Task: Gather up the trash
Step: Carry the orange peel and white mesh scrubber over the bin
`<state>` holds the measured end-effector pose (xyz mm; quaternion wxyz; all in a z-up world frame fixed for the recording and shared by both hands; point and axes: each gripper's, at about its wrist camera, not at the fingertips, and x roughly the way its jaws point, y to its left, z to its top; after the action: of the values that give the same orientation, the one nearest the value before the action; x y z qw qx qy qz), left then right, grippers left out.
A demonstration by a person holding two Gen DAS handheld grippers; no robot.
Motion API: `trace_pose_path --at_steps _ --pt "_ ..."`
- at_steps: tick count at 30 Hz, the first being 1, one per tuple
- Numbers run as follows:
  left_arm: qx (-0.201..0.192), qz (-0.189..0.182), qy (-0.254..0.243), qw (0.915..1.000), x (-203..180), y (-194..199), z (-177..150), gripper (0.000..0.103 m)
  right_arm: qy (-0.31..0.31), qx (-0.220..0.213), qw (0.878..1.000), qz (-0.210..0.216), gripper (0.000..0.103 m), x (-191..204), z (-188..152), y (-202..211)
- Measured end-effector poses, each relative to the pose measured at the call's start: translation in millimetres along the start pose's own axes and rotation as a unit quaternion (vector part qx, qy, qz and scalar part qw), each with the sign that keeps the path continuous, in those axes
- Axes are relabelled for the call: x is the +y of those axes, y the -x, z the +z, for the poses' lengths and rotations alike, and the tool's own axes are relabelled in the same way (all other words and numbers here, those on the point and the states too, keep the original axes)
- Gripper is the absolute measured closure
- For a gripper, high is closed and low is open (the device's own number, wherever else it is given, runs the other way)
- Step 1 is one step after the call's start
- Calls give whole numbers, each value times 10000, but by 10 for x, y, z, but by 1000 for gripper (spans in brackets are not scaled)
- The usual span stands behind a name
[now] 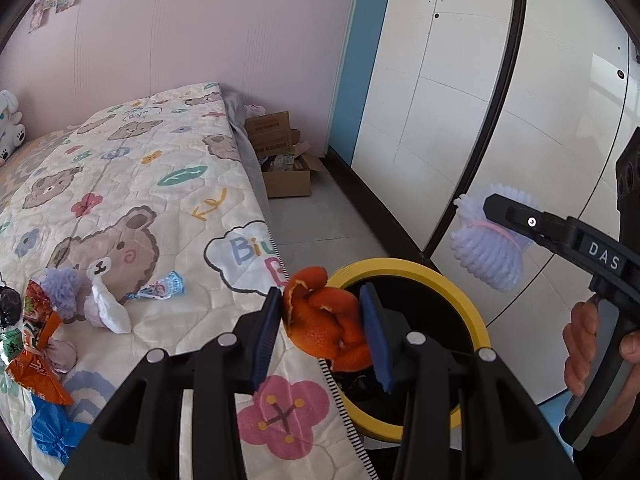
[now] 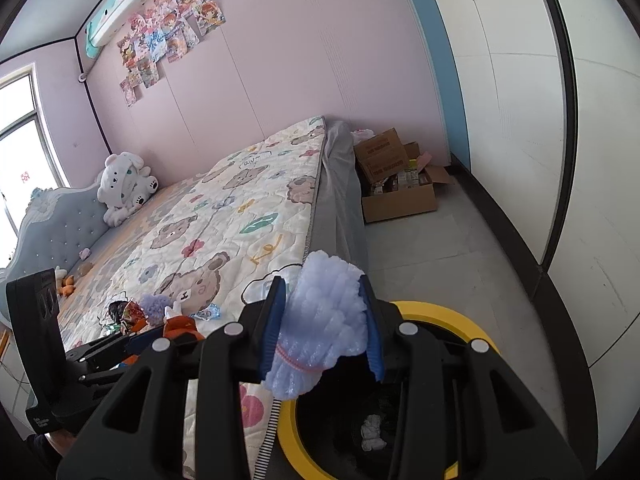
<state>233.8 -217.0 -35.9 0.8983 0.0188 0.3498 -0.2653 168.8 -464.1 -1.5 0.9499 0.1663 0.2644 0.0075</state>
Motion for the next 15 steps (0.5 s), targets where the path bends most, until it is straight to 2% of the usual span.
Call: trace_pose_path --at_steps 8,15 --pt "261 -117 -239 9993 -227 -262 -1 65 -178 55 9997 -132 68 -228 -8 -29" --pt "446 -232 -149 9986 -347 -491 -54 65 -350 156 9988 -295 67 -421 -35 -195"
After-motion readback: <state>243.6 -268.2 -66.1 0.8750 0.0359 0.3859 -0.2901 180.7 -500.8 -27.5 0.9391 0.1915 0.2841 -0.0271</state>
